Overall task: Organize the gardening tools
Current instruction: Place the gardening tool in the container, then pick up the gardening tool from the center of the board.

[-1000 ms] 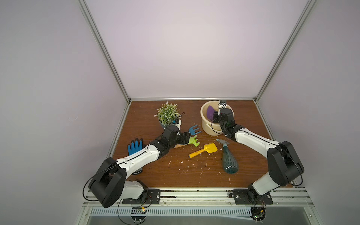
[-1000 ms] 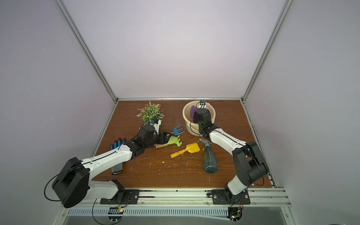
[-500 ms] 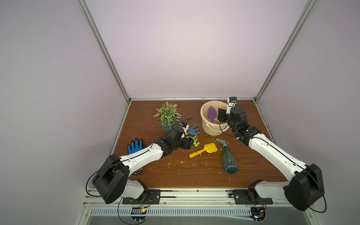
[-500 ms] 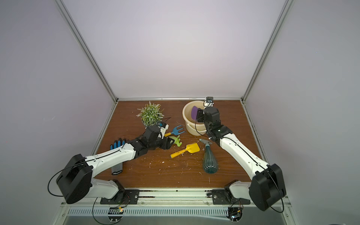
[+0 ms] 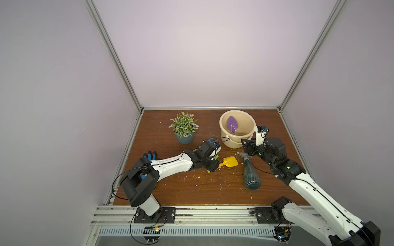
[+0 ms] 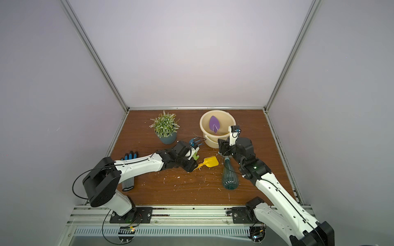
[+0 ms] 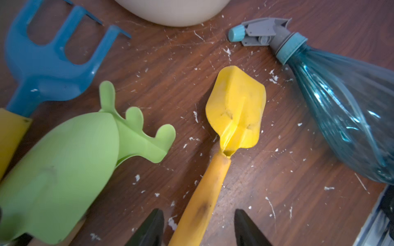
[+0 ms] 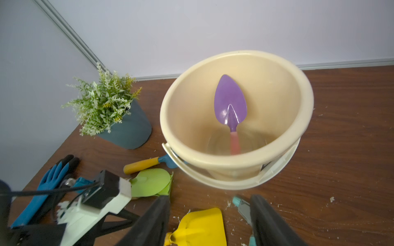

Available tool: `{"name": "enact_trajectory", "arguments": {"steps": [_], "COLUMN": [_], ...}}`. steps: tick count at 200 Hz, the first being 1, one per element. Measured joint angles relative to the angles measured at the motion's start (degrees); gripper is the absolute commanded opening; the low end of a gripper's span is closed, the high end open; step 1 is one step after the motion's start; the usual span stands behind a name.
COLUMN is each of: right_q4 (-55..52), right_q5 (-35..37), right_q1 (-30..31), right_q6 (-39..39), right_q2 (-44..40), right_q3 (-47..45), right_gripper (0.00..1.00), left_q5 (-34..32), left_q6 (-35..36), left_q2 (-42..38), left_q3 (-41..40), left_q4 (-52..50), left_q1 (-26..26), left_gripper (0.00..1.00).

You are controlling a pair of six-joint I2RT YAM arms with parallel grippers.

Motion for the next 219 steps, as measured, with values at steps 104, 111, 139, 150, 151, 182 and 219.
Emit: {"name": "enact_trajectory", "arguments": {"steps": [104, 111, 139, 150, 151, 182, 219], "right_q4": [-0.85, -0.85, -0.83, -0.83, -0.83, -0.87, -0.87], "right_q5": [-2.16, -2.14, -2.08, -2.05, -2.05, -1.75, -0.57], "right_q1": [0.00, 0.00, 0.00, 0.00, 0.00, 0.00, 0.00], "right_q6": [2.71, 2.82, 3.10, 3.13, 3.15, 3.54, 3.82], "right_q2": [-1.95, -1.95, -2.05, -2.12, -2.12, -2.21, -2.93], "right_q3": [-2.38, -2.38, -2.47, -2.67, -2.67, -3.45, -4.07], "right_gripper": [0.62, 0.62, 0.62, 0.62, 0.62, 0.62, 0.63], "left_q5": [-6.08, -6.16, -6.45, -6.45, -6.45, -6.93, -7.02], "left_q6": [0.52, 0.52, 0.35, 0.35, 0.35, 0.07, 0.11], "left_q2": [5.09, 5.33, 6.14, 6.36, 6.38, 6.23, 4.44], "left_q3": [1.73, 1.73, 1.75, 1.88, 1.90, 1.92, 0.76], "left_q4": [-1.97, -1.90, -1.53, -1.33, -1.33, -1.07, -1.11], "left_q1": [-3.02, -3.32, -4.09, -4.20, -4.22, -4.42, -4.52], "left_gripper": [0.51, 0.49, 0.38, 0.33, 0.33, 0.23, 0.21]}}
